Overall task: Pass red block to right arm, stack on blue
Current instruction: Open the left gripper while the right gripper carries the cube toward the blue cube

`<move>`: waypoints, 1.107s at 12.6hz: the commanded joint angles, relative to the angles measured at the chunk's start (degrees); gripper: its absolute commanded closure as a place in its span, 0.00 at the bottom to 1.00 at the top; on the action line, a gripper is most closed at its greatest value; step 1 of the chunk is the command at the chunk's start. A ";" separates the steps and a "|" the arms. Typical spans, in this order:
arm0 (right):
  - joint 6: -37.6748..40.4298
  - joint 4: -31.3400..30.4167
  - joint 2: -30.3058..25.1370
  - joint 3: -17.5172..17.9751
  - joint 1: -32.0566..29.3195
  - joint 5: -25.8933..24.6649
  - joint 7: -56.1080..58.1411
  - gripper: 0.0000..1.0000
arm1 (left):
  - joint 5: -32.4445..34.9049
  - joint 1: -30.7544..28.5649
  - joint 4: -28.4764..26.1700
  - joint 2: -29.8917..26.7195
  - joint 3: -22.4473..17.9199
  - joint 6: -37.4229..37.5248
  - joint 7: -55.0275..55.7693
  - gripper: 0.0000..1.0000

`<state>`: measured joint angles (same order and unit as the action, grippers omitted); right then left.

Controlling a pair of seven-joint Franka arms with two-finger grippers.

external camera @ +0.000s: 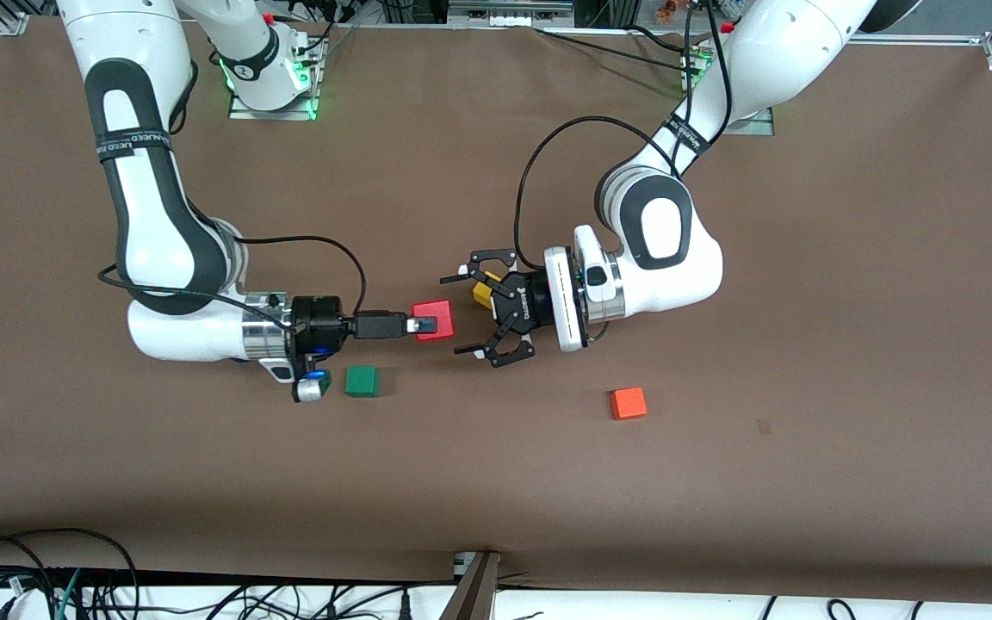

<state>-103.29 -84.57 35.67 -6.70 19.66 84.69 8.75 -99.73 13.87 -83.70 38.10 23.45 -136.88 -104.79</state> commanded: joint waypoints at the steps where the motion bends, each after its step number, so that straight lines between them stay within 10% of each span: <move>1: 0.20 -0.50 -2.18 -2.87 -0.33 -7.84 0.83 0.85 | -0.91 -0.16 -0.23 -2.32 -0.07 0.12 3.33 0.00; 8: 0.11 1.69 -3.15 -5.86 -0.33 -48.96 0.75 0.85 | 17.60 -1.56 -0.41 -5.75 -0.42 0.73 26.80 0.00; 14: -0.59 -1.55 -3.85 -7.36 0.11 -73.95 -0.31 0.85 | 41.94 -9.29 0.73 -8.91 -0.69 21.44 47.45 0.00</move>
<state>-103.28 -83.80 33.28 -13.11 19.07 14.43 8.96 -63.68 6.30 -83.28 31.33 22.90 -120.70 -63.49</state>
